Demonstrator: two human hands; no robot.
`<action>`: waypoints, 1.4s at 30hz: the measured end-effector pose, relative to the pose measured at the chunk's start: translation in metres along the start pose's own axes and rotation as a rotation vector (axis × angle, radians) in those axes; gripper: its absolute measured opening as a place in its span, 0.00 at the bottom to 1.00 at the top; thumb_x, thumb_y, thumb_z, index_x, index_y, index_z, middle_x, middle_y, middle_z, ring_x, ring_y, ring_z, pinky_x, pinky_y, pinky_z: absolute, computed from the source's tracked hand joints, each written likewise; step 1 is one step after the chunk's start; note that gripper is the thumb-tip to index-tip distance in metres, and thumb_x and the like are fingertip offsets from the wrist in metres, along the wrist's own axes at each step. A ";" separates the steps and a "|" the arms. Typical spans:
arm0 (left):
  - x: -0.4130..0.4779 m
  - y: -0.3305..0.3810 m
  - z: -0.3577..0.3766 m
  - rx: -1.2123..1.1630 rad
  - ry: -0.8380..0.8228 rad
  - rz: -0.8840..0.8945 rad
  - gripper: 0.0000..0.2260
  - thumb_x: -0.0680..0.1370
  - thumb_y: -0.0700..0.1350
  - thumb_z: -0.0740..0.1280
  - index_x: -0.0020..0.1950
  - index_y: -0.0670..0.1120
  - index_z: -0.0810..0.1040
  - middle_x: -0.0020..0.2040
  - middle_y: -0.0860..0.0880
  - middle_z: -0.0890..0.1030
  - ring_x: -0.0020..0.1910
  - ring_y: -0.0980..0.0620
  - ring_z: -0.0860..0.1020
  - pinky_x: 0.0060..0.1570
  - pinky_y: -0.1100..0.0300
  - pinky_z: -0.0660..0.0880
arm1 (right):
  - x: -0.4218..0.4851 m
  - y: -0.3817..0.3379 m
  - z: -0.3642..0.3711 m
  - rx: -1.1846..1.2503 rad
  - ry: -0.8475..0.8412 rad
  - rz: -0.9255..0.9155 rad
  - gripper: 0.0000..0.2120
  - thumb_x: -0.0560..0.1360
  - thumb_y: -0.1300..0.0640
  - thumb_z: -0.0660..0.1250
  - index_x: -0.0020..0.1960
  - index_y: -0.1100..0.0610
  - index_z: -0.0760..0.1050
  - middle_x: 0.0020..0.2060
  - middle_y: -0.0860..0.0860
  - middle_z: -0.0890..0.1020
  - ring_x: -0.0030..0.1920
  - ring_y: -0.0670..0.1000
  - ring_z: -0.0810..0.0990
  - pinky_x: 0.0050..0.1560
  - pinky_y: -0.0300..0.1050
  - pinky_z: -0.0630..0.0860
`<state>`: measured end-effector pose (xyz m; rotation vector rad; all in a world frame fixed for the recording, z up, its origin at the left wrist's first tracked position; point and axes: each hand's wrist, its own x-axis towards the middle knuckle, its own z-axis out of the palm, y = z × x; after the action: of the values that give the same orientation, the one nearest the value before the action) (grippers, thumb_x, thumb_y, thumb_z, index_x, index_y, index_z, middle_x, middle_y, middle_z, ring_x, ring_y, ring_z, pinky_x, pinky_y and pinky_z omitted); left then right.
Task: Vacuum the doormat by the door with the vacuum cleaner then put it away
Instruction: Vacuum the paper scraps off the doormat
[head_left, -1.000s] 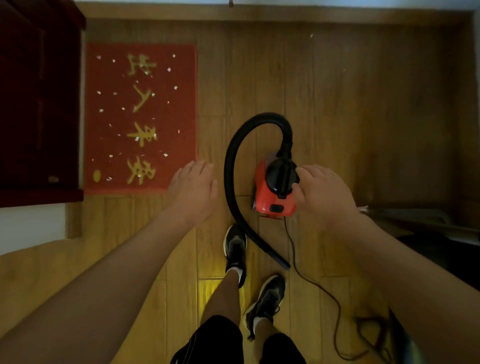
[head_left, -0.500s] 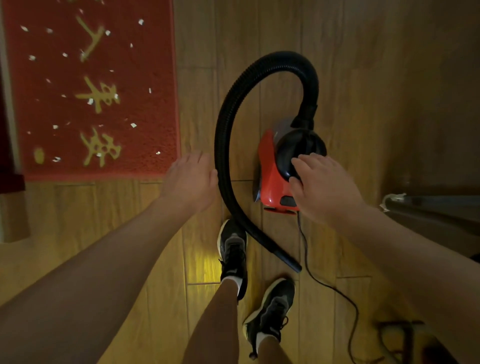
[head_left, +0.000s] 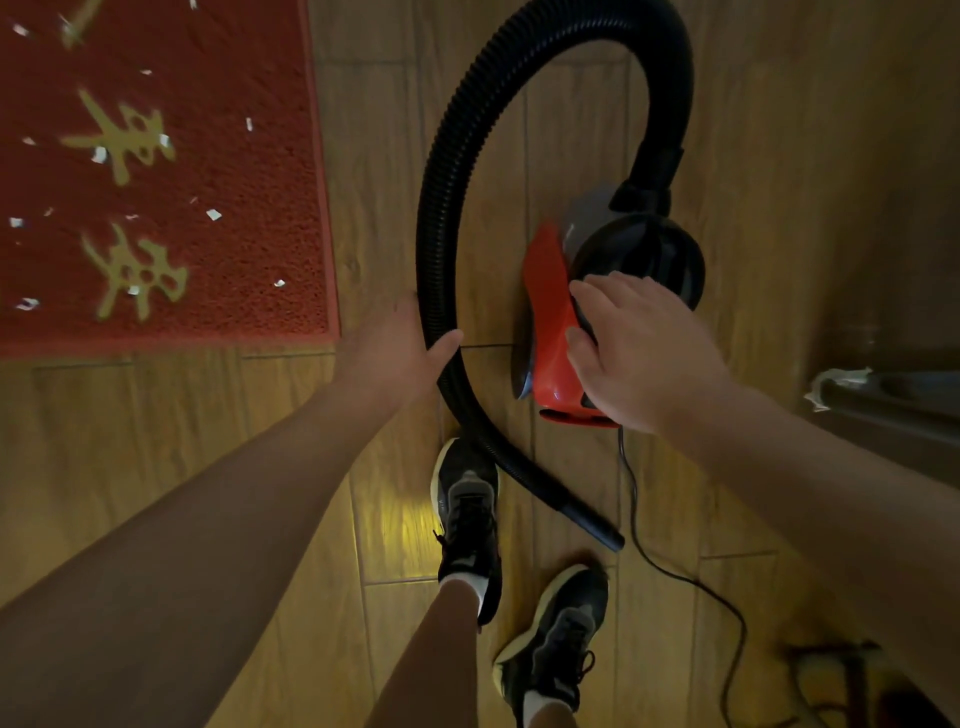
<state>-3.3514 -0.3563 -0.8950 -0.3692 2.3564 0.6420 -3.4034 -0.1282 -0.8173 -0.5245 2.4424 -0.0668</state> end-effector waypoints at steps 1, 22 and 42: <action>0.001 0.001 0.003 -0.083 0.004 -0.014 0.21 0.82 0.58 0.65 0.70 0.46 0.73 0.62 0.47 0.80 0.58 0.47 0.79 0.49 0.54 0.73 | 0.001 0.000 0.001 0.001 0.000 0.004 0.25 0.83 0.46 0.53 0.75 0.58 0.67 0.71 0.54 0.74 0.73 0.57 0.69 0.76 0.55 0.62; -0.020 0.044 -0.016 -0.561 0.243 0.171 0.17 0.83 0.50 0.66 0.70 0.50 0.72 0.53 0.53 0.81 0.49 0.54 0.81 0.49 0.49 0.80 | 0.028 -0.018 -0.075 0.000 0.336 -0.222 0.26 0.81 0.50 0.61 0.75 0.62 0.66 0.75 0.61 0.68 0.76 0.62 0.64 0.76 0.54 0.60; -0.056 0.068 -0.033 -0.706 0.204 0.261 0.16 0.82 0.51 0.68 0.69 0.53 0.72 0.56 0.55 0.80 0.54 0.57 0.79 0.53 0.56 0.78 | 0.067 -0.025 -0.095 -0.175 0.382 -0.500 0.18 0.74 0.56 0.69 0.63 0.56 0.79 0.71 0.59 0.73 0.78 0.67 0.58 0.75 0.69 0.58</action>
<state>-3.3556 -0.3120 -0.8124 -0.4458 2.3157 1.6363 -3.4992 -0.1847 -0.7751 -1.2954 2.6308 -0.1747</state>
